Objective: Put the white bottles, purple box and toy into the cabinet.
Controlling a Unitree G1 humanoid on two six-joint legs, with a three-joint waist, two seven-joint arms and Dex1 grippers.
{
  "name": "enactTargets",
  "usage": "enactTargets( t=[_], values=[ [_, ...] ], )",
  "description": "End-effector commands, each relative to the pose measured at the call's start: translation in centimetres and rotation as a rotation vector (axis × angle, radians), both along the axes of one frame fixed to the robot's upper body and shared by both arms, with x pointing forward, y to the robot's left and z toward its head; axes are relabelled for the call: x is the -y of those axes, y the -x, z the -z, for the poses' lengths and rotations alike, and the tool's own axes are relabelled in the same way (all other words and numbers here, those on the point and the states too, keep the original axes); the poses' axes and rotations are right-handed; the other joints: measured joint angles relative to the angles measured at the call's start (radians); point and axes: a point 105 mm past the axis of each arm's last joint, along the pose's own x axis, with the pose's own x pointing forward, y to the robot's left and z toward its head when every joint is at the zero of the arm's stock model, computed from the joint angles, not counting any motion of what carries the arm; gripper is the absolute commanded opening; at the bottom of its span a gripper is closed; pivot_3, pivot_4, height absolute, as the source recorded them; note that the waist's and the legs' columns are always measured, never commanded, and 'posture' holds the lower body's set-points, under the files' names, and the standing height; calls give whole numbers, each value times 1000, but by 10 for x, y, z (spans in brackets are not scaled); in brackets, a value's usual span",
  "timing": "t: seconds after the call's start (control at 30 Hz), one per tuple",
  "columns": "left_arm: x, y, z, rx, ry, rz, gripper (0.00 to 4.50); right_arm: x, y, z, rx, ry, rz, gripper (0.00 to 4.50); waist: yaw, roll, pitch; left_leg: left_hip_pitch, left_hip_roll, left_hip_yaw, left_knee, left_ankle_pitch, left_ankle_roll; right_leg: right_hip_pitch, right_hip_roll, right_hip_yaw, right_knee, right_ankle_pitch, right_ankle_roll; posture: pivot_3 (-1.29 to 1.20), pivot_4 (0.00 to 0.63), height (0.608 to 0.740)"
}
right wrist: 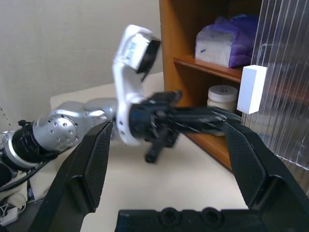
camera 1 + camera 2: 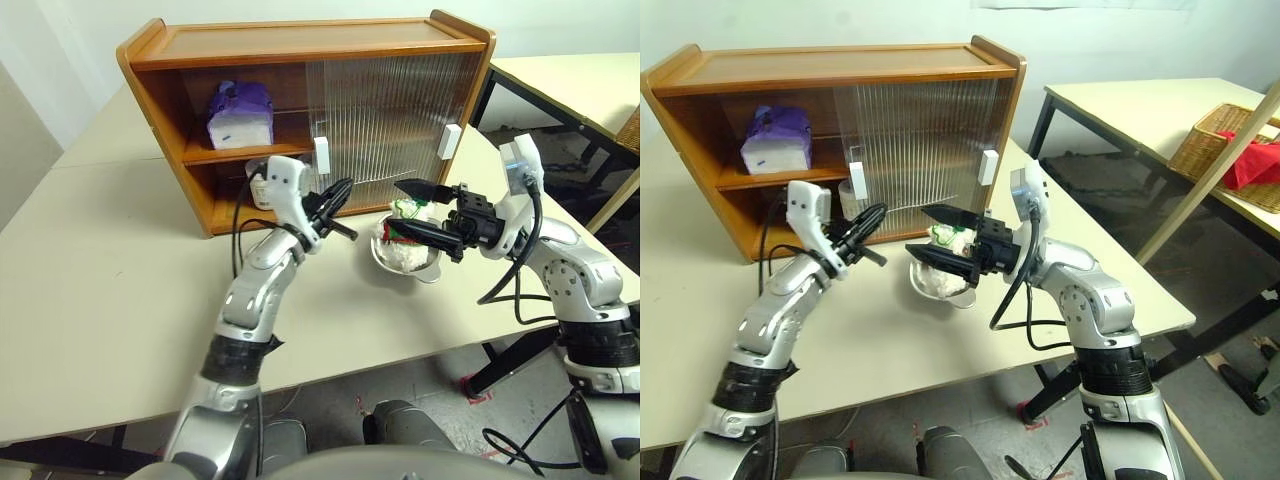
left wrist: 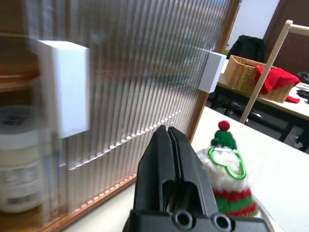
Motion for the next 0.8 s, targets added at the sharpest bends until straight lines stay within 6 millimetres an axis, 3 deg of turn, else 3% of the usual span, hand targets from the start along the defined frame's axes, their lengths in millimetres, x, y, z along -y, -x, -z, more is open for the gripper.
enactTargets(
  t=[0.03, 0.33, 0.67, 0.8],
  values=[
    [4, -16, 2, 6, -45, -70, 38, 1, 2, -1, 9, 13, 6, 4500, -1, 0, 0, 0, 0, 0, 0, 0, 0, 0, 0, 0, 0, 0, 0, -137, 0, 740],
    [-12, -40, -4, 73, -52, -268, 38, 5, 1, 0, 8, 13, 15, 4500, -7, -1, 0, 1, 0, 0, 0, 0, 1, 1, 0, 0, 0, 0, 2, -145, 0, 740],
    [-10, -41, -3, 99, -21, -364, 38, 6, 3, 0, 13, 27, 3, 4500, -8, -1, 1, 0, 0, 0, 0, 0, 1, 1, 0, 0, -1, 0, 2, -148, 0, 740],
    [-18, -38, -4, 109, -10, -409, 38, 7, 3, 0, 13, 28, 1, 4500, -10, -1, 1, 0, 0, 0, 0, 0, 1, 1, 0, 0, -1, 0, 2, -148, 0, 740]
  ],
)
